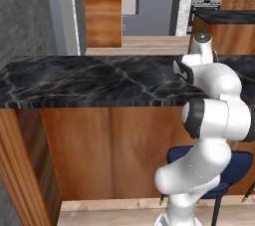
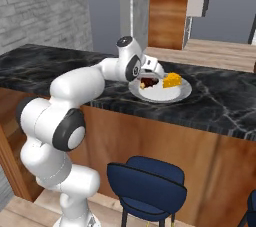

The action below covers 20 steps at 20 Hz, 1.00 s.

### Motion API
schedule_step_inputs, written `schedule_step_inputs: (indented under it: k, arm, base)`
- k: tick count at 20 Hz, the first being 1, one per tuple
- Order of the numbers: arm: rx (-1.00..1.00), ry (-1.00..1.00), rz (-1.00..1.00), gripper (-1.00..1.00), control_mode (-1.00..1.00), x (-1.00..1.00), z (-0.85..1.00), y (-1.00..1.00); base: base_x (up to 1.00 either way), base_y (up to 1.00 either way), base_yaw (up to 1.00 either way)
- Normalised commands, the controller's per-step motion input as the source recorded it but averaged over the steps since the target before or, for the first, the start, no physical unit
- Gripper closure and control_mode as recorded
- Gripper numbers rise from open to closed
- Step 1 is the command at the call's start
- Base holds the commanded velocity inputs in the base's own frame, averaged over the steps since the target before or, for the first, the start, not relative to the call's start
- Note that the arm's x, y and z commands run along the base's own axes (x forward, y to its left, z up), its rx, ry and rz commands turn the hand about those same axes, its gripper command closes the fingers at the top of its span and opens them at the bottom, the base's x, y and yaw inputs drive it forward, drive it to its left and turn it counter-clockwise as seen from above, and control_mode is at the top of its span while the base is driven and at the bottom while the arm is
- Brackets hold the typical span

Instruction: Take the cheese, steak, and garlic from the fridge and place them on the plate on the dining counter to create an appetizer plate.

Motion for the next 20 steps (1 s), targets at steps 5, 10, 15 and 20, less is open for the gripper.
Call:
schedule_step_inputs:
  k: [5,10,15,20]
  arm:
    - [0.0,-0.11,0.0,-1.0,-1.0,-0.05,0.25,-0.07]
    - [0.04,-0.16,0.0,-1.0,-1.0,-0.87,0.9,0.0]
    - [0.13,-0.03,0.0,-1.0,-1.0,-1.0,0.73,0.13]
    - [0.15,0.01,0.01,-1.0,-1.0,-1.0,0.52,0.53]
  base:
    - [0.0,0.0,0.0]
    - [0.0,0.0,0.0]
    - [0.0,0.0,0.0]
    - [0.0,0.0,0.0]
